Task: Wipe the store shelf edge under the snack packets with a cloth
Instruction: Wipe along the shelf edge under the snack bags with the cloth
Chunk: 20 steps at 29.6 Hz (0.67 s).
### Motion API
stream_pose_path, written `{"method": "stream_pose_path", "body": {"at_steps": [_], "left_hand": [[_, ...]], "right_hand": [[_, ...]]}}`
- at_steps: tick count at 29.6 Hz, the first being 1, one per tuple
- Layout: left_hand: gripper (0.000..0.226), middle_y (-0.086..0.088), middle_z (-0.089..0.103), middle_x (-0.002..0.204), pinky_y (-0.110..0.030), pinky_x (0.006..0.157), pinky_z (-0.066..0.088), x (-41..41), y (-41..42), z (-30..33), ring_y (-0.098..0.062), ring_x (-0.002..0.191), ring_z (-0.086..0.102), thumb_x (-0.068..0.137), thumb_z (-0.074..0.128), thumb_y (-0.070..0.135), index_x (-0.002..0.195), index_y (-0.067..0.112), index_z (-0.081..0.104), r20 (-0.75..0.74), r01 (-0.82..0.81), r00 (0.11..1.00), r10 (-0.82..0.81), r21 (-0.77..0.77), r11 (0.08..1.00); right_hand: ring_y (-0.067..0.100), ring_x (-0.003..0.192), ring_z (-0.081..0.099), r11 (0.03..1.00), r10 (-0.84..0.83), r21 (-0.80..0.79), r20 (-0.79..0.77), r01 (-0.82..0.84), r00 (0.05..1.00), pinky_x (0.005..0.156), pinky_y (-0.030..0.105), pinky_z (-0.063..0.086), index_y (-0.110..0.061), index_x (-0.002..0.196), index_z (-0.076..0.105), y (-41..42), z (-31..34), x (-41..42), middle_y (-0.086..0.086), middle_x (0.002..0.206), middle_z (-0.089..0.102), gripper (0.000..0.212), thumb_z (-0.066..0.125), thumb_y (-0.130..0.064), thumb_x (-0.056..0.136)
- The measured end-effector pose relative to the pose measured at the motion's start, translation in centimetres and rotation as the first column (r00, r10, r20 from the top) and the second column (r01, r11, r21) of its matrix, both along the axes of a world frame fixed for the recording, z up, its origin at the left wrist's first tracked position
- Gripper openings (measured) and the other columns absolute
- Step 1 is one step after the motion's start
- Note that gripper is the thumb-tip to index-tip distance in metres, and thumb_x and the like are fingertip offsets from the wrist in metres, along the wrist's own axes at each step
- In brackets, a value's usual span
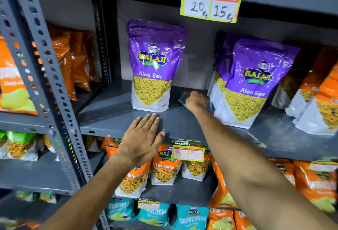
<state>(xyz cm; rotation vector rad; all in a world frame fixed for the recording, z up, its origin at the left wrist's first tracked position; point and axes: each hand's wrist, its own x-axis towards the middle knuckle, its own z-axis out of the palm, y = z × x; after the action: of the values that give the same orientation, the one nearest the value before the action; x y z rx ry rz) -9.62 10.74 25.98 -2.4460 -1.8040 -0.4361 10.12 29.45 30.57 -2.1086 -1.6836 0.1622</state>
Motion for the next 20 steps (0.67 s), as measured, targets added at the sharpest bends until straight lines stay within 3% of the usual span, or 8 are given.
{"method": "stream_pose_path", "body": {"at_steps": [6, 9, 13, 16, 20], "left_hand": [[0.087, -0.005, 0.014, 0.170, -0.039, 0.130, 0.004, 0.0, 0.0, -0.3, -0.017, 0.158, 0.008, 0.092, -0.006, 0.062, 0.160, 0.013, 0.016, -0.001, 0.003, 1.000, -0.003, 0.006, 1.000], [0.089, -0.004, 0.012, 0.170, -0.039, 0.130, 0.004, -0.1, 0.0, -0.3, -0.017, 0.158, 0.007, 0.091, -0.009, 0.062, 0.160, 0.013, 0.014, -0.012, 0.000, 1.000, 0.000, 0.003, 1.000], [0.092, -0.003, 0.011, 0.170, -0.039, 0.130, 0.004, 0.0, 0.0, -0.3, -0.016, 0.158, 0.006, 0.087, -0.011, 0.063, 0.161, 0.012, 0.014, -0.021, -0.007, 1.000, 0.007, -0.005, 1.000], [0.093, -0.003, 0.012, 0.170, -0.039, 0.130, 0.004, -0.1, 0.0, -0.4, -0.016, 0.158, 0.007, 0.088, -0.010, 0.064, 0.160, 0.012, 0.015, -0.017, -0.004, 1.000, 0.004, 0.003, 1.000], [0.094, -0.002, 0.013, 0.170, -0.039, 0.130, 0.004, -0.1, 0.0, -0.4, -0.016, 0.158, 0.007, 0.087, -0.011, 0.066, 0.160, 0.012, 0.016, -0.017, -0.004, 1.000, 0.004, -0.002, 1.000]], "right_hand": [[0.034, 0.117, 0.064, 0.998, 0.050, 0.025, 0.046, -0.051, 0.998, 0.095, 0.039, 0.046, -0.020, 0.120, 0.069, -4.2, -0.6, -0.8, 0.012, 0.125, 0.070, 0.032, 0.045, -0.024, 0.100], [0.035, 0.113, 0.066, 0.989, 0.124, 0.070, 0.124, -0.134, 0.984, 0.099, 0.044, 0.044, -0.023, 0.114, 0.071, -6.7, -1.0, -0.9, 0.011, 0.117, 0.073, 0.032, 0.042, -0.023, 0.100], [0.039, 0.118, 0.063, 0.942, 0.317, 0.087, 0.090, -0.325, 0.944, 0.098, 0.045, 0.049, -0.030, 0.132, 0.064, -9.8, -1.3, 1.0, 0.011, 0.127, 0.069, 0.035, 0.042, -0.032, 0.104], [0.031, 0.119, 0.064, 0.891, 0.439, 0.114, 0.039, -0.440, 0.898, 0.094, 0.040, 0.053, -0.032, 0.132, 0.065, -12.1, -1.7, 3.6, 0.004, 0.129, 0.069, 0.035, 0.048, -0.040, 0.102], [0.015, 0.120, 0.064, 0.839, 0.522, 0.170, 0.014, -0.517, 0.853, 0.097, 0.026, 0.048, -0.025, 0.127, 0.070, -14.9, -2.1, 8.1, -0.004, 0.127, 0.069, 0.030, 0.054, -0.025, 0.101]]}}
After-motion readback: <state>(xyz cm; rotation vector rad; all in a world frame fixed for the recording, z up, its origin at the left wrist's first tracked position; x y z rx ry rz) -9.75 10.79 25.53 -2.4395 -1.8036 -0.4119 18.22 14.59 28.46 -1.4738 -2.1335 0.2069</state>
